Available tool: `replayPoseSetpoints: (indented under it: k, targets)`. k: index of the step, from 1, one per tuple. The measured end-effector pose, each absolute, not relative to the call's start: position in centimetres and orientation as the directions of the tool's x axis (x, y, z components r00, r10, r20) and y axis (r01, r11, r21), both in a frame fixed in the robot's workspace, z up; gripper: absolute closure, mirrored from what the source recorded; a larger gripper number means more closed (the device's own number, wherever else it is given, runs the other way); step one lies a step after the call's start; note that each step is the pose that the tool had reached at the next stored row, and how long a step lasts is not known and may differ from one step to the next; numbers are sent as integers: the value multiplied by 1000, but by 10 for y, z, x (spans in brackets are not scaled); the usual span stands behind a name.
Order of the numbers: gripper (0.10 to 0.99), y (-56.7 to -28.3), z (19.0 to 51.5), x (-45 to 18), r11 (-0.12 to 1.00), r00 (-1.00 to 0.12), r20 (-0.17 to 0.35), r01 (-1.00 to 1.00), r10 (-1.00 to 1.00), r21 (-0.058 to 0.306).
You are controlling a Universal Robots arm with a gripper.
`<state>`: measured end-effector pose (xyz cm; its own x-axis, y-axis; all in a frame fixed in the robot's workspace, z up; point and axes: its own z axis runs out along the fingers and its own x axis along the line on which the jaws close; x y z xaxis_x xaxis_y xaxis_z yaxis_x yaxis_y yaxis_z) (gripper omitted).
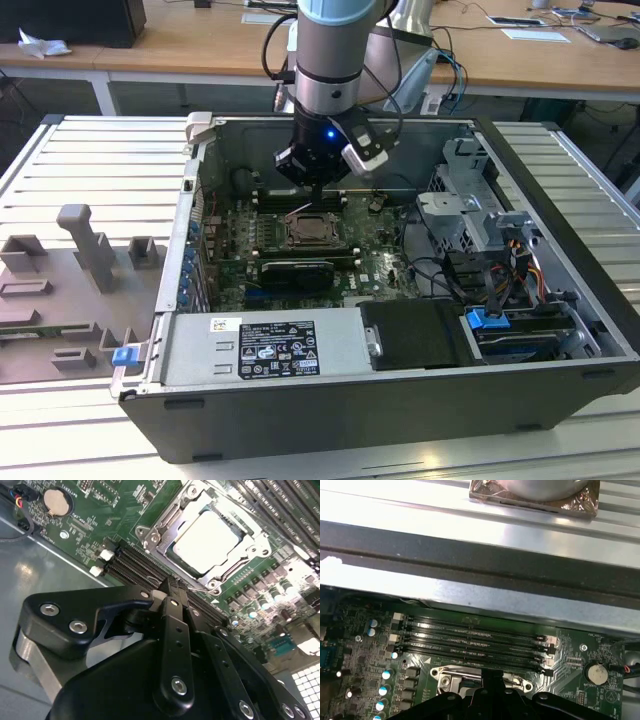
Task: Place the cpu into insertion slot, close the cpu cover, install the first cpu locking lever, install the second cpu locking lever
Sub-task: 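Install the first cpu locking lever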
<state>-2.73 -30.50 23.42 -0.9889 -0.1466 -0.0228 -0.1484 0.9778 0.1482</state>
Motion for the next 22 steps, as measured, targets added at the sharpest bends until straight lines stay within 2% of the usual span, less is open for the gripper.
replayPoseSetpoints:
  k: [4, 22]
  targets:
    - [980, -305, 232, -28, 973, -989, -27, -148, -146, 177]
    - [980, -301, 221, -27, 979, -995, -27, -99, -95, 176]
